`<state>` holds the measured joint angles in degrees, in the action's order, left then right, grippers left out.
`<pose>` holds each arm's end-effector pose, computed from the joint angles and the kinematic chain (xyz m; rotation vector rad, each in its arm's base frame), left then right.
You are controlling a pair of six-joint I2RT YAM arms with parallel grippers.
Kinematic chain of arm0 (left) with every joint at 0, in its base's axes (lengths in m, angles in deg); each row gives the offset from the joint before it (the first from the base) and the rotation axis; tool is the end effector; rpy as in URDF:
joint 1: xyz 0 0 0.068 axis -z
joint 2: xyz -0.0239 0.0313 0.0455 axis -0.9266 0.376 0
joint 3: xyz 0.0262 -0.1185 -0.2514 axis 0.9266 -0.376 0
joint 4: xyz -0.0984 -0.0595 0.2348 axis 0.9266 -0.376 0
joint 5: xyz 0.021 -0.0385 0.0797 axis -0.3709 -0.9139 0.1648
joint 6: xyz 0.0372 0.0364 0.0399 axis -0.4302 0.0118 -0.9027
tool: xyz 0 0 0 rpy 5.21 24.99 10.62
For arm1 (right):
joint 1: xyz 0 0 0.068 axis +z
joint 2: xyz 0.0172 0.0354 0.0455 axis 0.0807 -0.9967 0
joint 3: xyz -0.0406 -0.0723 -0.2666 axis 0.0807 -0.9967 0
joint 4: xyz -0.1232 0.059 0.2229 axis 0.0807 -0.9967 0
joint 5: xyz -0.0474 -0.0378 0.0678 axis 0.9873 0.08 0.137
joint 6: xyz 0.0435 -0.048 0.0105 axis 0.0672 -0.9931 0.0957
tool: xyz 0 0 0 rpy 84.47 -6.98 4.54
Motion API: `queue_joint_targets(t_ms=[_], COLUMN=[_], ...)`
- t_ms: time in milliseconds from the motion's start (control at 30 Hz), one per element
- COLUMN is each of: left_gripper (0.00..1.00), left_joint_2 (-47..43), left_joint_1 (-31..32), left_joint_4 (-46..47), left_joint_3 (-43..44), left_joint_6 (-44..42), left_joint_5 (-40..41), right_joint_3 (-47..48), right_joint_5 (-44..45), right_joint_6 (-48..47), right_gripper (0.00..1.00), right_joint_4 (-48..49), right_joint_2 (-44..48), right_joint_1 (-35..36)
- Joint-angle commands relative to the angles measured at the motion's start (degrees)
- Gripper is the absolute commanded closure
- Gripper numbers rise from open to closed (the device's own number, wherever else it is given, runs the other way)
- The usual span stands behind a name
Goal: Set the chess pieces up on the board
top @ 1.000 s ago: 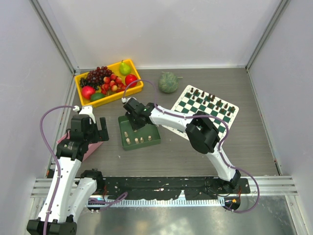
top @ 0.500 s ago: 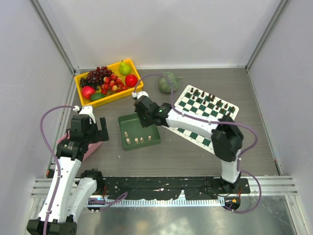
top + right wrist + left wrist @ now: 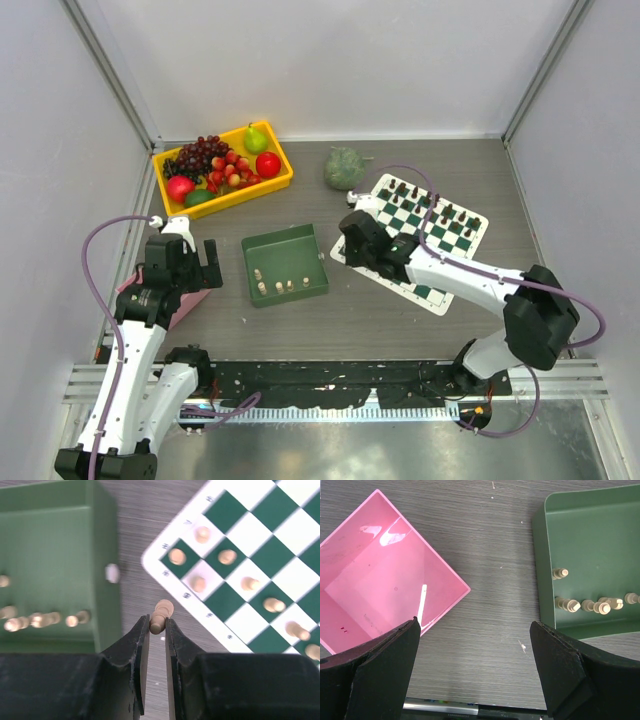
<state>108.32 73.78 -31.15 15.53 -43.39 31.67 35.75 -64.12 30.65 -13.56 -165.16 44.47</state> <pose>0.1427 -0.0076 0.2820 -0.2143 2.3100 -0.0061 0.2296 0.2377 0.2460 -0.2191 2.3036 0.2859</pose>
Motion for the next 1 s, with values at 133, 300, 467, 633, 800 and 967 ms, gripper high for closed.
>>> queue_joint_targets(t_ms=[133,300,467,633,800,967], left_gripper=[0.01,0.01,0.01,0.01,0.01,0.01], left_joint_2=[-0.37,-0.46,-0.37,-0.46,-0.46,-0.37], left_joint_1=[-0.33,-0.33,-0.33,-0.33,-0.33,-0.33], left_joint_4=[0.68,0.77,0.77,0.68,0.59,0.68], left_joint_3=[1.88,1.79,1.7,1.79,1.79,1.79], left_joint_6=[-0.14,-0.05,-0.05,-0.05,-0.05,-0.05], left_joint_5=[0.01,0.18,0.01,0.1,0.1,0.19], right_joint_3=[-7.97,-10.35,-10.62,-10.27,-9.21,-9.21], right_joint_5=[0.49,-0.04,0.23,0.05,0.4,0.32], right_joint_6=[5.75,5.75,5.22,4.87,4.52,4.52], right_gripper=[0.91,0.91,0.9,0.9,0.91,0.9], right_joint_4=[3.31,3.22,4.01,5.95,7.18,7.88], right_joint_2=[6.61,6.7,4.07,1.34,-1.56,-3.49], right_joint_1=[-5.24,-7.88,-8.85,-9.46,-9.99,-10.34])
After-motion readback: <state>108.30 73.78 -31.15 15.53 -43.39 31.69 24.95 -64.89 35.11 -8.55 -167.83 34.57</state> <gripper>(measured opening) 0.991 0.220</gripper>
